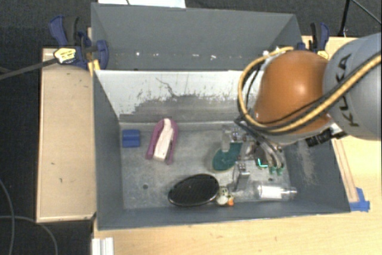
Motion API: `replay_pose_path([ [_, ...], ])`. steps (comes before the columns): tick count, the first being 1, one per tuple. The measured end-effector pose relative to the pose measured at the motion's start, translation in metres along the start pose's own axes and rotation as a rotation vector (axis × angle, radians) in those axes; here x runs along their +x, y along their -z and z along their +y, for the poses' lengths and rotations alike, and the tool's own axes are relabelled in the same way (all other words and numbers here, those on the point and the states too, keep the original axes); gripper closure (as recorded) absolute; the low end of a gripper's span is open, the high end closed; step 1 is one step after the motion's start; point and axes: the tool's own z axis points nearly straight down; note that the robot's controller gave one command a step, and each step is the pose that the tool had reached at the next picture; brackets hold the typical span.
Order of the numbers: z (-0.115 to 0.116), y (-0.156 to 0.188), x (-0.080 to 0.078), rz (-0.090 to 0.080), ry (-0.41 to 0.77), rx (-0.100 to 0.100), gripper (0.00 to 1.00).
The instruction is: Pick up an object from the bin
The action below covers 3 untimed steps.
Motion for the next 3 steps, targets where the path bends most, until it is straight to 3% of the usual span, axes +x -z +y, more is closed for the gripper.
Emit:
replay_pose_path([
  [1, 0.038, -0.132, -0.012, -0.006, 0.494, 0.001, 0.00],
  [2, 0.091, -0.129, -0.005, -0.016, 0.333, 0.000, 0.00],
  [3, 0.090, -0.129, -0.005, -0.014, 0.329, 0.001, 1.00],
])
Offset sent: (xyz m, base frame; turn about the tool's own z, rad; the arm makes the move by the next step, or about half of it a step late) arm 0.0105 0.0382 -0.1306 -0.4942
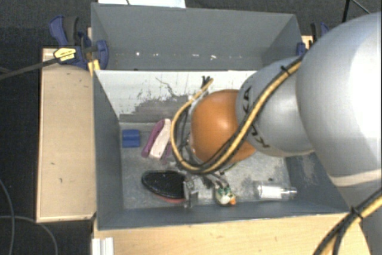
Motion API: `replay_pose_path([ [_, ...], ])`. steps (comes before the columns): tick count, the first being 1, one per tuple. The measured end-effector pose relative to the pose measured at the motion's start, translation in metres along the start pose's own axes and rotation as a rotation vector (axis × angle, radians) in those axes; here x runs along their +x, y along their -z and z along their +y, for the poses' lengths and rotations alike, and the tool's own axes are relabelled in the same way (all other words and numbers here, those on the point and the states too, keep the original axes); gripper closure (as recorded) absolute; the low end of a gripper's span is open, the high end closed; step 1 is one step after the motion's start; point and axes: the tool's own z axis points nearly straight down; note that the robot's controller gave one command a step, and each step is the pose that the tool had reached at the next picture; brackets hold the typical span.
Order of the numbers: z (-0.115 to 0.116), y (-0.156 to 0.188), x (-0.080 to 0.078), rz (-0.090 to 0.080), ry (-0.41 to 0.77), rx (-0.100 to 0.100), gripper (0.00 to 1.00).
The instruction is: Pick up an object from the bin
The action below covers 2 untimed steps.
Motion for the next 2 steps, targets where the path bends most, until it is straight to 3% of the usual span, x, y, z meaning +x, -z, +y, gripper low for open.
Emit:
replay_pose_path([
  [1, -0.019, 0.086, -0.005, -0.001, -0.028, 0.000, 1.00],
  [2, -0.020, 0.173, 0.008, -0.001, -0.053, 0.000, 1.00],
])
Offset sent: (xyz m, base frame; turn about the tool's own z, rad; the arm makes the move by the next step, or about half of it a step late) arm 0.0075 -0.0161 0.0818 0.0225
